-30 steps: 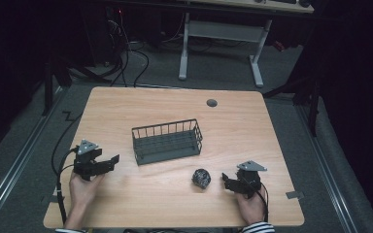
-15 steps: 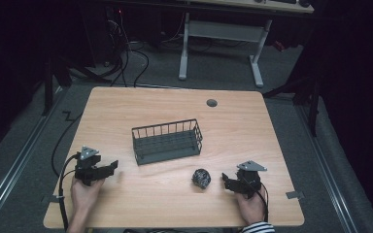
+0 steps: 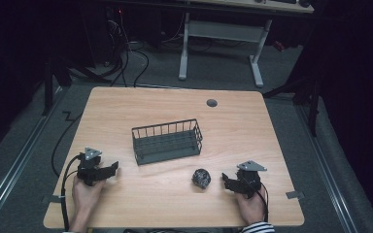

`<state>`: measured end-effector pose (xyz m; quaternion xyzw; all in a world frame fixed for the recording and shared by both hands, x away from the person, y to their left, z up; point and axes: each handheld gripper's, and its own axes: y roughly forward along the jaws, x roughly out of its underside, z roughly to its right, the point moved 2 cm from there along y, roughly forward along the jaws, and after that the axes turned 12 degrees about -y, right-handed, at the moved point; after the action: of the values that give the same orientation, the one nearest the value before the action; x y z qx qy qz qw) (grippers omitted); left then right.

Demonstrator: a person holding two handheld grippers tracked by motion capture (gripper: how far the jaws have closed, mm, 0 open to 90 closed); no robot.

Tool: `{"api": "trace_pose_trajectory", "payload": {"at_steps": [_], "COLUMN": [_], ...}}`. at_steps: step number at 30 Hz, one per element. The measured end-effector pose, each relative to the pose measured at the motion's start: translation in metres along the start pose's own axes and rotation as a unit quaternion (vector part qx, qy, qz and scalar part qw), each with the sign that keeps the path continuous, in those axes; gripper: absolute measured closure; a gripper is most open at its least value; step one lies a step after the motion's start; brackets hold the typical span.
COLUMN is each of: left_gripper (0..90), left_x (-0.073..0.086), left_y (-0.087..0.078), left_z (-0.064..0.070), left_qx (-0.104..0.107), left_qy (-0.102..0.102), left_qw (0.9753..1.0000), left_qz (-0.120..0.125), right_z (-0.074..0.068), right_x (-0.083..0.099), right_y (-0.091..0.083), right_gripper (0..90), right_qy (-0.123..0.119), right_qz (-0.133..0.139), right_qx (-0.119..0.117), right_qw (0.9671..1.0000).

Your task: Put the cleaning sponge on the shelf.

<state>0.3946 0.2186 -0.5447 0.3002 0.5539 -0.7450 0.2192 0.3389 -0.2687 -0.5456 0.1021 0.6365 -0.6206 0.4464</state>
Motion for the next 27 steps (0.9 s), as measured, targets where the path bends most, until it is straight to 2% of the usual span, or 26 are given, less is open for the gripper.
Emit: {"api": "trace_pose_trajectory", "payload": {"at_steps": [8, 11, 14, 17, 21, 24, 26, 27], "left_gripper": [26.7, 26.5, 25.9, 24.9, 24.8, 24.8, 24.8, 24.8], "left_x": [0.0, 0.0008, 0.0011, 0.0028, 0.0029, 0.0032, 0.0033, 0.0034], "left_y": [0.0039, 0.005, 0.0054, 0.0059, 0.0058, 0.0056, 0.0054, 0.0054], "left_z": [-0.0011, 0.0004, 0.0005, -0.0008, -0.0005, -0.0005, -0.0005, -0.0004], "left_qx": [-0.005, -0.013, -0.013, -0.009, -0.011, -0.011, -0.012, -0.012], "left_qy": [0.004, 0.015, 0.017, 0.017, 0.017, 0.016, 0.015, 0.015], "left_qw": [1.0, 0.9998, 0.9997, 0.9997, 0.9997, 0.9997, 0.9997, 0.9997], "left_qz": [0.003, 0.005, 0.007, 0.016, 0.016, 0.017, 0.017, 0.017], "right_z": [0.0001, -0.0005, -0.0007, -0.001, -0.0002, -0.0011, -0.0033, -0.0063], "right_x": [-0.0001, -0.0003, -0.0002, 0.0, 0.0005, -0.0001, 0.0, -0.0002], "right_y": [0.0002, 0.0001, 0.0003, -0.0002, -0.0013, -0.0033, -0.0058, -0.0092], "right_gripper": [22.6, 22.2, 20.9, 21.1, 21.4, 23.0, 23.2, 23.2], "right_qy": [-0.001, 0.001, -0.002, -0.007, -0.014, -0.015, -0.021, -0.027], "right_qz": [0.0, -0.001, 0.0, 0.0, -0.002, -0.006, -0.003, 0.003], "right_qx": [-0.001, -0.001, -0.004, -0.011, -0.016, -0.027, -0.031, -0.041], "right_qw": [1.0, 1.0, 1.0, 0.9999, 0.9998, 0.9995, 0.9993, 0.9988]}}
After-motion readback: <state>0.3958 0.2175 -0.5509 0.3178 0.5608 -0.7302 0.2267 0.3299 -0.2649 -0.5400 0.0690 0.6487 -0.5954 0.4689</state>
